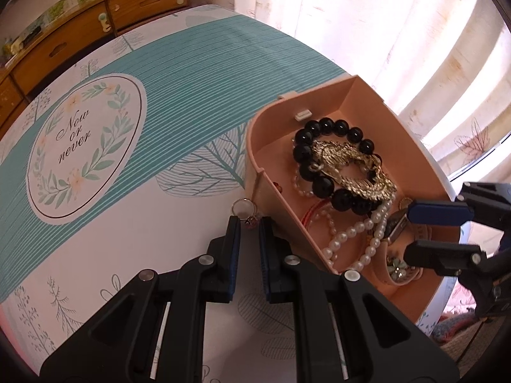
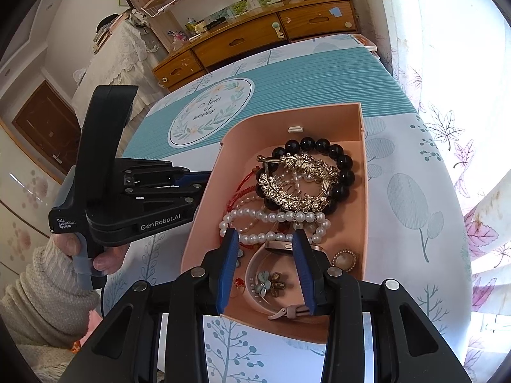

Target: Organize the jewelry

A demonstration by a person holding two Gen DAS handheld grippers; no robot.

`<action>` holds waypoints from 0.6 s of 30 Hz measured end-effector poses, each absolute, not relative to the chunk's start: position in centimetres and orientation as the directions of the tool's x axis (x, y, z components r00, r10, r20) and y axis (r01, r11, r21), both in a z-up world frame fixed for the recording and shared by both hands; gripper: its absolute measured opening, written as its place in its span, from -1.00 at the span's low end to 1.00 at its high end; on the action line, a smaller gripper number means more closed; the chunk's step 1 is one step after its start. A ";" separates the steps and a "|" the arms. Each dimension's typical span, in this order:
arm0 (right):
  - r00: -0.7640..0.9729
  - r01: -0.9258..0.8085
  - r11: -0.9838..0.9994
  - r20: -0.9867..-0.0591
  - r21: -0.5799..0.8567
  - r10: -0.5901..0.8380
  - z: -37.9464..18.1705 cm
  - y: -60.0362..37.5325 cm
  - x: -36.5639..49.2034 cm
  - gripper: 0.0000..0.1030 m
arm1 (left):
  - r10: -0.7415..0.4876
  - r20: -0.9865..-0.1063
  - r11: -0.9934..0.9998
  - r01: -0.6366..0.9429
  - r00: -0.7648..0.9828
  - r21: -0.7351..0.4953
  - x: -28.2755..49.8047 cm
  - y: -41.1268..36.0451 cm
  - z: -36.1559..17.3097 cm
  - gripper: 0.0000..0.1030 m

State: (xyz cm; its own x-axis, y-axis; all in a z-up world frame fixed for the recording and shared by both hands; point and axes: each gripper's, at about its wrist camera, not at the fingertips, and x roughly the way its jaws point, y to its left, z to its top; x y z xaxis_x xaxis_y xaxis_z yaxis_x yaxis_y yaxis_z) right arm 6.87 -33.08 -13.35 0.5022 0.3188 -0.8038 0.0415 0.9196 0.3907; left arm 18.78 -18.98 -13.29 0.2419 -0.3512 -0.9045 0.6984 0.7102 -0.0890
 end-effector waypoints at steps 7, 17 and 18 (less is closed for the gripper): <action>0.505 0.047 0.918 -0.802 0.395 0.319 -13.3 -33.5 6.7 -0.30 | -0.314 -0.904 0.791 0.606 0.290 -0.081 20.3 -18.5 -13.4 -0.82; 0.510 0.054 0.913 -0.797 0.404 0.323 -13.3 -34.1 6.4 -0.30 | -0.361 -0.903 0.820 0.540 0.233 -0.189 22.0 -17.2 -13.5 -0.82; 0.510 0.054 0.913 -0.798 0.404 0.322 -13.3 -34.1 6.3 -0.30 | -0.362 -0.904 0.824 0.533 0.229 -0.195 22.1 -17.1 -13.5 -0.82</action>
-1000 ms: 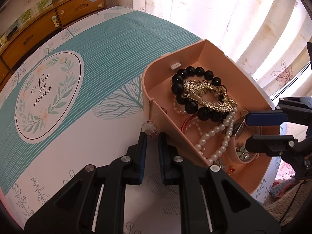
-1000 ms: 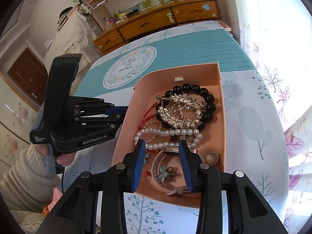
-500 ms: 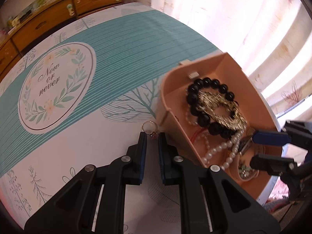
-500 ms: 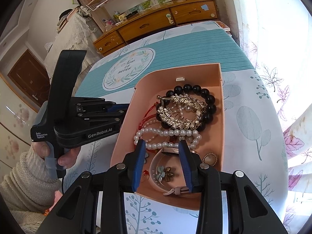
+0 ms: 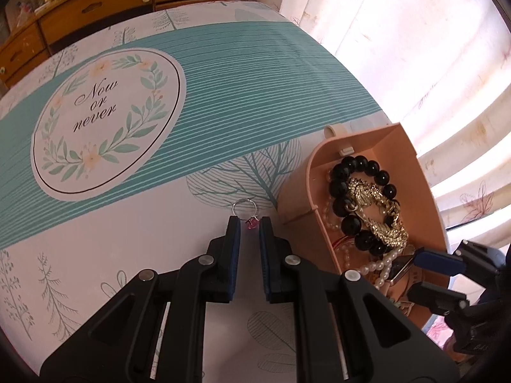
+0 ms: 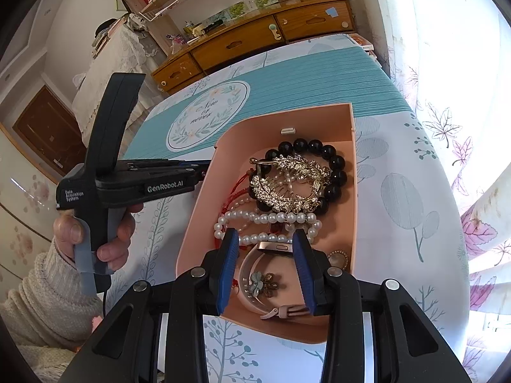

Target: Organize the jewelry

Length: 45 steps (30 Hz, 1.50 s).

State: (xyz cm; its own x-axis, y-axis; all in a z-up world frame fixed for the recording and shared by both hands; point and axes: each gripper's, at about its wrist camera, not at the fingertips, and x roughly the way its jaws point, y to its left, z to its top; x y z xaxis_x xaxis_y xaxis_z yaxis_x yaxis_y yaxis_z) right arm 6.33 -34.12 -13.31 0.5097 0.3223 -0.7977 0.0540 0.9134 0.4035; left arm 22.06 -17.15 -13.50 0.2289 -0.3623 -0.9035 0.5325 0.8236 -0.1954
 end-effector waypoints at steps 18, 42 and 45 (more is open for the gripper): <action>0.521 0.059 0.907 -0.788 0.417 0.329 -13.4 -34.2 6.1 -0.30 | -0.249 -0.916 0.855 0.516 0.315 -0.055 21.5 -18.0 -13.4 -0.56; 0.531 0.061 0.901 -0.778 0.430 0.336 -13.5 -34.4 5.9 -0.30 | -0.246 -0.916 0.820 0.572 0.316 -0.023 22.4 -18.0 -13.7 -0.23; 0.530 0.062 0.900 -0.778 0.431 0.336 -13.5 -34.4 5.9 -0.30 | -0.246 -0.915 0.817 0.576 0.321 -0.018 22.2 -18.1 -13.6 -0.44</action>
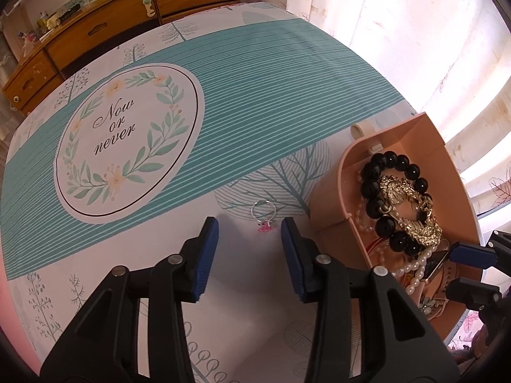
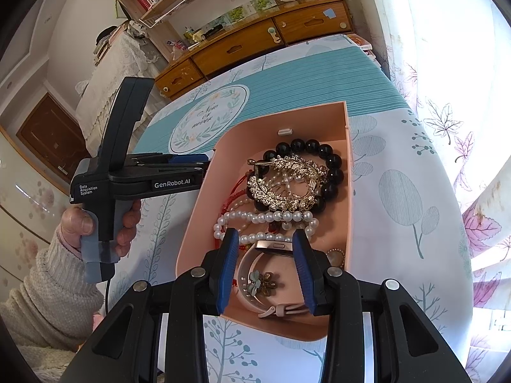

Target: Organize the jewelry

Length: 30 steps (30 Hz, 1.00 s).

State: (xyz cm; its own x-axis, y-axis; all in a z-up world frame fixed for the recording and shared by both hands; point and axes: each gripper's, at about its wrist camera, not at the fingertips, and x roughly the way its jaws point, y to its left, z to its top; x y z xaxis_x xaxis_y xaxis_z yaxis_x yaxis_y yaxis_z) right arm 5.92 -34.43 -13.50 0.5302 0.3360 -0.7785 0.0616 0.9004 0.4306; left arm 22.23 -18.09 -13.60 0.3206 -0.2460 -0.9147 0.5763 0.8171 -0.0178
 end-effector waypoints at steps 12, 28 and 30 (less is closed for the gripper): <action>0.542 0.061 0.901 -0.772 0.429 0.331 -13.1 -34.2 5.2 -0.30 | -0.260 -0.897 0.829 0.560 0.359 -0.016 20.7 -17.5 -11.9 -0.88; 0.581 0.067 0.903 -0.752 0.424 0.310 -11.7 -34.1 2.4 -0.30 | -0.405 -0.816 0.782 0.618 0.413 -0.075 10.0 -19.5 -4.2 -0.88; 0.592 0.074 0.908 -0.751 0.413 0.293 -11.4 -34.2 2.0 -0.30 | -0.397 -0.819 0.784 0.618 0.415 -0.067 8.9 -20.0 -4.7 -0.88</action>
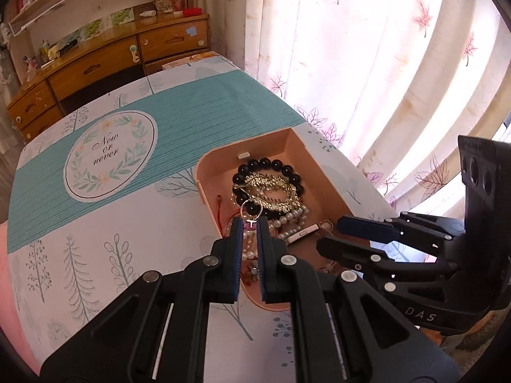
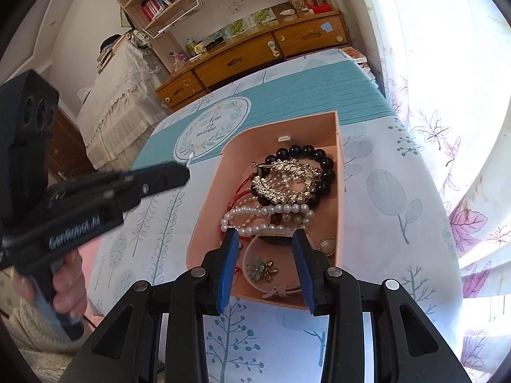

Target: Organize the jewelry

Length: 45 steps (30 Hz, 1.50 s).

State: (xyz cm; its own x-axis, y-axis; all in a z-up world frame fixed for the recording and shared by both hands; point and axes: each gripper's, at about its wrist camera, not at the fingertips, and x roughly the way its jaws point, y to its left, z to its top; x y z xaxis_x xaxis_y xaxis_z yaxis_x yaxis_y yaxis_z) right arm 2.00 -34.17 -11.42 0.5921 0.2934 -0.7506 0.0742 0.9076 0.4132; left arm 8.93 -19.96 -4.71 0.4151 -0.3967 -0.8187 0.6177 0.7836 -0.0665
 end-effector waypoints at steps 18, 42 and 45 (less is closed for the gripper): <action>0.634 0.091 0.914 -0.731 0.395 0.253 -9.8 -34.2 -0.9 -0.29 | -0.348 -0.847 0.840 0.535 0.402 -0.092 6.8 -18.2 -7.4 0.13; 0.652 -0.009 0.938 -0.710 0.345 0.267 -5.9 -28.0 -3.0 -0.14 | -0.143 -0.748 0.984 0.173 0.649 -0.038 1.3 -6.1 -2.1 0.38; 0.677 -0.029 0.947 -0.691 0.319 0.254 -4.1 -26.9 -3.4 0.07 | -0.095 -0.715 0.994 0.110 0.693 -0.025 0.5 -5.0 -0.9 0.45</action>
